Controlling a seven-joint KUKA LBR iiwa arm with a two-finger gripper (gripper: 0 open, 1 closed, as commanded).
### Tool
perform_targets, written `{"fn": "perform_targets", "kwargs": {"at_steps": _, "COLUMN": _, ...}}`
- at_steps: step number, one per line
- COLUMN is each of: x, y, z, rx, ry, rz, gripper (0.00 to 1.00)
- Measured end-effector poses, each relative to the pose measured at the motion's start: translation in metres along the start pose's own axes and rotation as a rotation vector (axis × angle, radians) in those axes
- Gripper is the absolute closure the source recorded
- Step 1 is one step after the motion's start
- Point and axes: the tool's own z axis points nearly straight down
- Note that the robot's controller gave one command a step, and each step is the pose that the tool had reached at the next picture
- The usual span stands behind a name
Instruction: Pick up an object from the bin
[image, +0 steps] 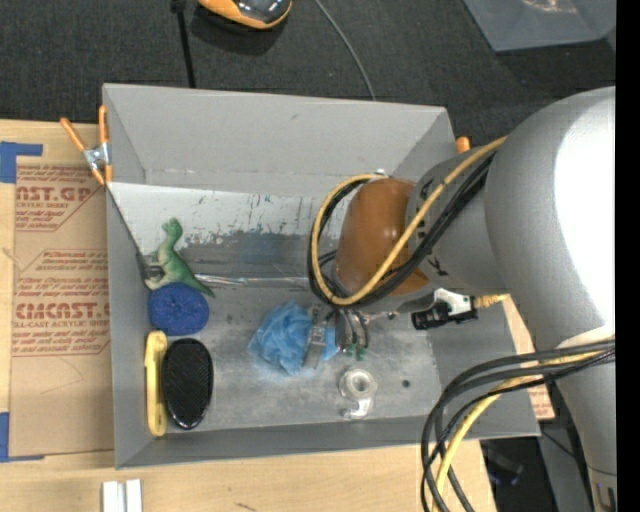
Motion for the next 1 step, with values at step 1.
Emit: {"fn": "perform_targets", "kwargs": {"at_steps": 1, "x": -0.0196, "y": 0.0062, "z": -0.1929, "rx": -0.002, "ry": -0.001, "rz": -0.029, "gripper": 1.00}}
